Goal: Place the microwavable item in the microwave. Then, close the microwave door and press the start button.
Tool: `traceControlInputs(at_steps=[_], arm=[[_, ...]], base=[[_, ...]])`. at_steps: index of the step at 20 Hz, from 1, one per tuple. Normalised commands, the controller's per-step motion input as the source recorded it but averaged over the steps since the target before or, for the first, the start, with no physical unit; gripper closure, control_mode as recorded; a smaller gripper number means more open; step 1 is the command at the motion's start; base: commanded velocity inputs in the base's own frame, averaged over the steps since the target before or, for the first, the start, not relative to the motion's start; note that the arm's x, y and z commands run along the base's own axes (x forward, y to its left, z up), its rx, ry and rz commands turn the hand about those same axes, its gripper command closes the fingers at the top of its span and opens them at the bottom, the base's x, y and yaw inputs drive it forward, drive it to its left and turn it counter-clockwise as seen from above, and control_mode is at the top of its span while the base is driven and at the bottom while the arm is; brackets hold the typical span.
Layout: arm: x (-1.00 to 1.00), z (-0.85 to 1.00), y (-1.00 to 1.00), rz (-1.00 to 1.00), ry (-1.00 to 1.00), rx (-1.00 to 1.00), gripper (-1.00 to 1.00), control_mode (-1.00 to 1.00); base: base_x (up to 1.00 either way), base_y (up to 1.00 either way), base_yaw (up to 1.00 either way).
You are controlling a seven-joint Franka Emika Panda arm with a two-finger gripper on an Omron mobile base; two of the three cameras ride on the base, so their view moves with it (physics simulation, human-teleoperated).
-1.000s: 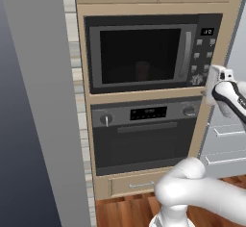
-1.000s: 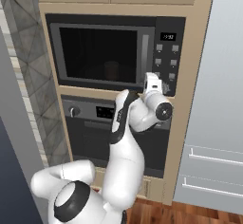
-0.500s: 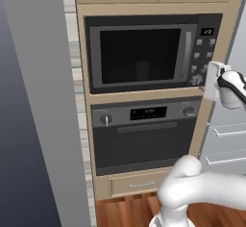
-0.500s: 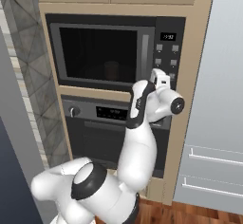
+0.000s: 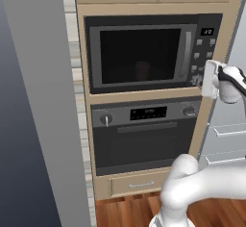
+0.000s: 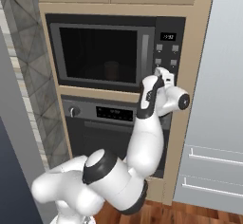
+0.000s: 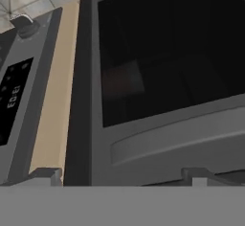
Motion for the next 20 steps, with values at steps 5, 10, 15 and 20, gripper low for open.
traceControlInputs(at_steps=[5, 10, 15, 20], arm=[[0.29, -0.05, -0.08, 0.03, 0.03, 0.03, -1.00, -1.00], [0.30, -0.11, -0.02, 0.02, 0.04, 0.02, -1.00, -1.00], [0.35, -0.18, 0.00, 0.00, 0.06, 0.01, -1.00, -1.00], [0.37, -0.05, 0.00, 0.00, 0.06, 0.02, -1.00, -1.00]], base=[[0.00, 0.00, 0.00], [0.00, 0.00, 0.00], [0.00, 0.00, 0.00], [0.00, 0.00, 0.00]])
